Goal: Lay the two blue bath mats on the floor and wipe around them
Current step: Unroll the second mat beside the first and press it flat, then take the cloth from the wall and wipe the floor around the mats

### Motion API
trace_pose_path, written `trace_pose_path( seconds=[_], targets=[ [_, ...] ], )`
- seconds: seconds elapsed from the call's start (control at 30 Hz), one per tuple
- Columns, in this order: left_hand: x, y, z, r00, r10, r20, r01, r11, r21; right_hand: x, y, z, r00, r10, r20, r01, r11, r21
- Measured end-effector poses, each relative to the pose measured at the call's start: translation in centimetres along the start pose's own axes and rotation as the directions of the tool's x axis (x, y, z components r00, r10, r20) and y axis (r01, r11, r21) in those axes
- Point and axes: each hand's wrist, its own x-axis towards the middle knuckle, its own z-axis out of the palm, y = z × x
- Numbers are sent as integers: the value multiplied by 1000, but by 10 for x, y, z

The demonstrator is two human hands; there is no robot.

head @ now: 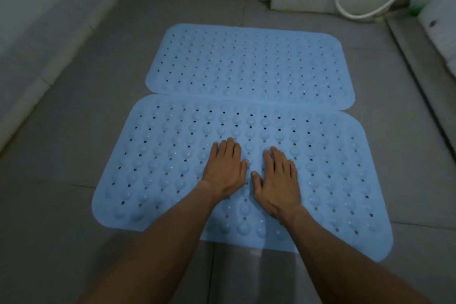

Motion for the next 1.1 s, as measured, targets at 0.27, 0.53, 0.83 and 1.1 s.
trace_pose_path(
  seconds=[0.27, 0.53, 0.83, 1.1],
  targets=[
    [49, -36, -81, 993, 45, 108, -64, 982, 178, 71, 24, -106, 989, -69, 133, 89, 985, -150],
    [74, -47, -186, 995, -30, 95, 3, 960, 281, 136, 3, -244, 994, -108, -4, 106, 985, -137],
    [61, 3, -379, 970, -105, 218, 47, 966, 255, 105, -34, -418, 989, -66, 134, 77, 994, -79],
    [28, 81, -578, 953, -134, 272, 90, 981, 170, 48, -54, -621, 987, -13, 161, 19, 999, -40]
  ],
)
